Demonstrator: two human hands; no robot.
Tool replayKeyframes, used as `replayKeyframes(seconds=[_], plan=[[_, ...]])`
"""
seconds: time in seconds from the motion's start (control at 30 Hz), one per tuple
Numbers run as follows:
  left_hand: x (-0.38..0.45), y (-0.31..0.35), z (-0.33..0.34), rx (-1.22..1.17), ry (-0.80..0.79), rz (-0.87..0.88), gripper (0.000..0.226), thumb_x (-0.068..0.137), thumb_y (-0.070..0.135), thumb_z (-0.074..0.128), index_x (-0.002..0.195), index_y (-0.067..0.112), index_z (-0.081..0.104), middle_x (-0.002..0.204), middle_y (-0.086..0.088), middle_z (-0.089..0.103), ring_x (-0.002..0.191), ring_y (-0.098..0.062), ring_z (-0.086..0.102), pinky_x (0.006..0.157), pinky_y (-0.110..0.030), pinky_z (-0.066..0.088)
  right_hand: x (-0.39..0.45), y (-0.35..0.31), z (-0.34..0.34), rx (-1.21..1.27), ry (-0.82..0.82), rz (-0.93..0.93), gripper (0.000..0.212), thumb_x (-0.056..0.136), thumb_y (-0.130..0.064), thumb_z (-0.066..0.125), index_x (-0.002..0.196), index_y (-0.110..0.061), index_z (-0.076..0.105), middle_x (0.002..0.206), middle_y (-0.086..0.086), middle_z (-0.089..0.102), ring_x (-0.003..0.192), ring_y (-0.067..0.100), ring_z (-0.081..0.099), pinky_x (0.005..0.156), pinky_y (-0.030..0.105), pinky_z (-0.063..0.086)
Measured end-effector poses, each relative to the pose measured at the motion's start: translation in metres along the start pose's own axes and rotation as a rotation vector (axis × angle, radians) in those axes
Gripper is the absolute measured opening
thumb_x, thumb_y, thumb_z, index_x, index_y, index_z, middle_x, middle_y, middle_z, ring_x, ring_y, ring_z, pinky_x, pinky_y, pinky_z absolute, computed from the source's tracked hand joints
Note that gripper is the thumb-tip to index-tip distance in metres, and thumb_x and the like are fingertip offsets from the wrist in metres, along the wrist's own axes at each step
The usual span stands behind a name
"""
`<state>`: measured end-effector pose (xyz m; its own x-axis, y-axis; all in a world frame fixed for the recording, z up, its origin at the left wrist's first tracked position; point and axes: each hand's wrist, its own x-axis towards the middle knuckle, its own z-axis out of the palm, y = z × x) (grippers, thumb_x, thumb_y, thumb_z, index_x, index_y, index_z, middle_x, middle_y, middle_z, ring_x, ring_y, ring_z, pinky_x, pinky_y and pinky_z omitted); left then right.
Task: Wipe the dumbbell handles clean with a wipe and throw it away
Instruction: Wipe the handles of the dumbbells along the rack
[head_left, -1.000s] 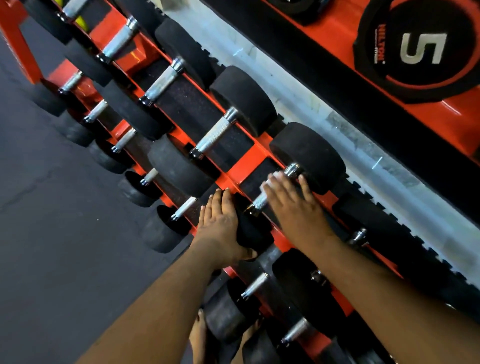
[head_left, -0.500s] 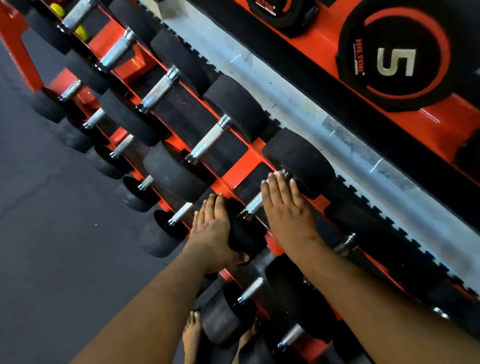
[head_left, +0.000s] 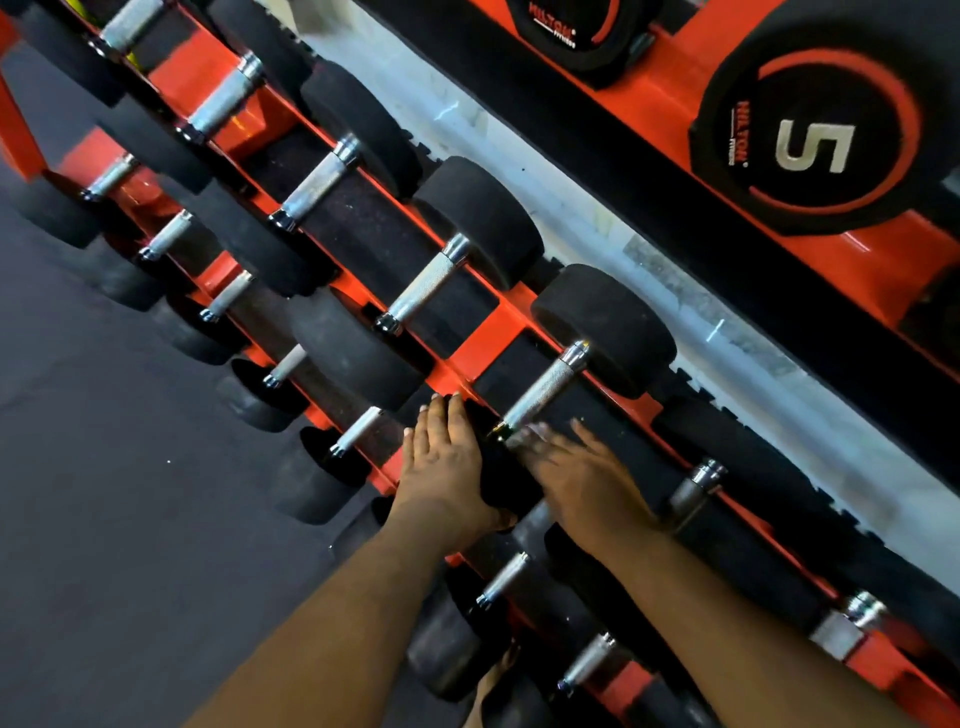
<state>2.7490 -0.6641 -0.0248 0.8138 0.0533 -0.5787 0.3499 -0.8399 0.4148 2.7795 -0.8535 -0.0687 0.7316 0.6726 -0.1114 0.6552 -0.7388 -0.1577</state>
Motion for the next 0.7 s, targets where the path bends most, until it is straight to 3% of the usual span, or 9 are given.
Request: replayKeyframes(seconds=[0.07,0.13,0.2,0.23,0.3,0.37,0.5,0.63,0.7], plan=[[0.000,0.000,0.000,-0.006,-0.002,0.001,0.153,0.063,0.051,0.091,0.157,0.009,-0.022,0.167,-0.013,-0.020,0.156,-0.028,-0.017,0.127,-0.046,-0.005,0.001,-0.007,0.008,0.321,0.032,0.390,0.042,0.093,-0.010,0.051,0.129,-0.023,0.069,0.130,0.002,0.068,0.118,0.022,0.065,0.099,0.038,0.052],[0.000,0.000,-0.001,-0.005,0.004,0.009,0.151,0.064,0.052,0.090,0.157,0.008,-0.021,0.167,-0.014,-0.019,0.156,-0.030,-0.016,0.127,-0.045,-0.006,0.015,-0.019,0.001,0.842,0.160,0.840,0.026,0.094,-0.017,0.060,0.110,-0.026,0.078,0.113,0.002,0.075,0.105,0.022,0.070,0.087,0.031,0.056],[-0.002,0.000,-0.002,-0.003,0.012,0.013,0.150,0.064,0.053,0.089,0.157,0.007,-0.020,0.167,-0.015,-0.018,0.156,-0.031,-0.015,0.126,-0.045,-0.007,0.033,-0.032,-0.008,1.319,0.242,1.195,0.021,0.092,-0.011,0.058,0.092,-0.018,0.078,0.093,0.002,0.076,0.087,0.019,0.070,0.071,0.022,0.056],[-0.003,0.000,-0.001,0.000,0.018,0.016,0.149,0.065,0.054,0.088,0.157,0.007,-0.020,0.167,-0.016,-0.018,0.156,-0.031,-0.015,0.126,-0.045,-0.007,0.042,-0.035,-0.012,1.435,0.243,1.295,0.021,0.093,-0.006,0.057,0.092,-0.013,0.076,0.086,0.004,0.073,0.080,0.019,0.067,0.067,0.023,0.054],[-0.003,0.000,0.000,0.000,0.023,0.025,0.148,0.066,0.055,0.087,0.157,0.007,-0.019,0.167,-0.017,-0.017,0.156,-0.032,-0.016,0.126,-0.045,-0.008,0.058,-0.037,-0.016,1.559,0.275,1.394,0.019,0.095,-0.003,0.053,0.092,-0.006,0.072,0.082,0.012,0.068,0.076,0.023,0.062,0.068,0.030,0.051],[-0.002,0.000,0.000,-0.009,0.011,0.020,0.148,0.066,0.055,0.087,0.157,0.008,-0.020,0.167,-0.016,-0.017,0.156,-0.032,-0.016,0.126,-0.045,-0.008,0.071,-0.026,-0.023,1.713,0.349,1.445,0.020,0.097,-0.005,0.049,0.094,-0.009,0.068,0.088,0.014,0.068,0.079,0.024,0.064,0.068,0.032,0.051],[-0.002,-0.001,-0.001,-0.027,0.000,0.025,0.147,0.068,0.055,0.086,0.156,0.008,-0.022,0.167,-0.016,-0.019,0.155,-0.032,-0.016,0.126,-0.046,-0.008,0.084,0.004,-0.030,1.923,0.633,1.469,0.029,0.096,-0.019,0.061,0.123,-0.012,0.064,0.118,0.009,0.070,0.111,0.024,0.065,0.084,0.038,0.048],[-0.004,-0.001,-0.001,-0.032,0.004,0.042,0.145,0.070,0.058,0.082,0.156,0.007,-0.022,0.166,-0.017,-0.021,0.155,-0.032,-0.019,0.124,-0.045,-0.011,0.083,-0.017,-0.016,1.885,0.385,1.396,0.021,0.091,-0.020,0.068,0.107,-0.008,0.068,0.107,0.018,0.069,0.093,0.028,0.067,0.086,0.042,0.055],[-0.004,-0.002,0.000,-0.026,0.022,0.044,0.143,0.070,0.059,0.082,0.157,0.007,-0.020,0.167,-0.017,-0.019,0.155,-0.032,-0.017,0.125,-0.045,-0.010,0.083,-0.008,-0.020,1.969,0.425,1.329,0.023,0.094,-0.025,0.064,0.108,-0.007,0.067,0.099,0.015,0.069,0.088,0.024,0.066,0.082,0.036,0.055]])
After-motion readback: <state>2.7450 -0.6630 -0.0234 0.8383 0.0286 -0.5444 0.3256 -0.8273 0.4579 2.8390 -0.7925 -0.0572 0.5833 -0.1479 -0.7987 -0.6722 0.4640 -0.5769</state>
